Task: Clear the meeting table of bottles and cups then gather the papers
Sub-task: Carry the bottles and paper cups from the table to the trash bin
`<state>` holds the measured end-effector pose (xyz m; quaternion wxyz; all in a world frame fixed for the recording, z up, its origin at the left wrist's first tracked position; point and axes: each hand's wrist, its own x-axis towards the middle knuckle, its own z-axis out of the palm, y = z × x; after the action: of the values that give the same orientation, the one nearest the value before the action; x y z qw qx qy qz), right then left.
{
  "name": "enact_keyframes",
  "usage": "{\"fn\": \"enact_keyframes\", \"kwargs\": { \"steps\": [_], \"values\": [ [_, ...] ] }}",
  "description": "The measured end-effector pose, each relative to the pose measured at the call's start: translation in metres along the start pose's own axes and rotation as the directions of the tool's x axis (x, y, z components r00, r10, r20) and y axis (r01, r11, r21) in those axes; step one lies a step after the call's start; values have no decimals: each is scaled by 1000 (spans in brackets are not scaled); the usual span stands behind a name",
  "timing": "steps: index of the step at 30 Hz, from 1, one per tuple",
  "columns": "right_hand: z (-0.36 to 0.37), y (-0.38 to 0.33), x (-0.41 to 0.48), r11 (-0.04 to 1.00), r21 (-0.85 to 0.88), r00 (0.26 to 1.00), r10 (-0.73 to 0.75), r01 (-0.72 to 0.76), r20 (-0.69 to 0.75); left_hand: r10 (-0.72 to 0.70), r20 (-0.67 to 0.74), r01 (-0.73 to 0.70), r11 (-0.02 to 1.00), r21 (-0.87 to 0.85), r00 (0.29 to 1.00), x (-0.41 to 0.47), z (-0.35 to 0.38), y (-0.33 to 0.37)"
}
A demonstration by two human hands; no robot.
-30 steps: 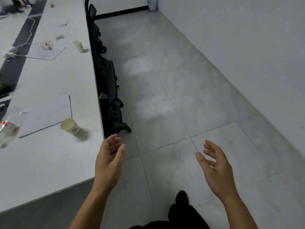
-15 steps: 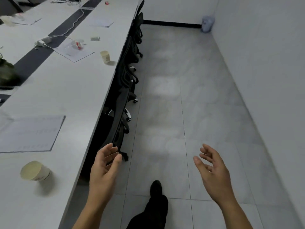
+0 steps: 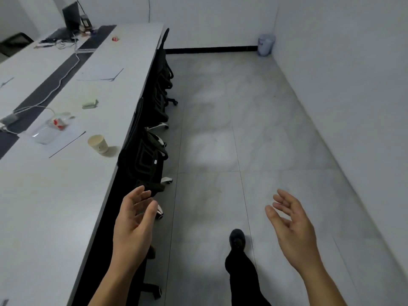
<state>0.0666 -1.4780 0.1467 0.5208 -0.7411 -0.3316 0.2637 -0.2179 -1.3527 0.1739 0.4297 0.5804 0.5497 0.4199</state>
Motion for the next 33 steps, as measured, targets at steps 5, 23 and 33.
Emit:
{"fn": "enact_keyframes", "kwargs": {
  "steps": [5,23,33],
  "values": [
    [50,0,168,1000,-16,991,-16,18,133,-74,-113,79,996,43,991,116,53,1],
    [372,-141,527,955,-85,694,-143,283,706,-356,-615,290,934,-210,703,414,37,-35],
    [592,-238,594,926,37,380,-190,375,905,-361,-804,302,923,-237,472,545,-50,-36]
  ]
}}
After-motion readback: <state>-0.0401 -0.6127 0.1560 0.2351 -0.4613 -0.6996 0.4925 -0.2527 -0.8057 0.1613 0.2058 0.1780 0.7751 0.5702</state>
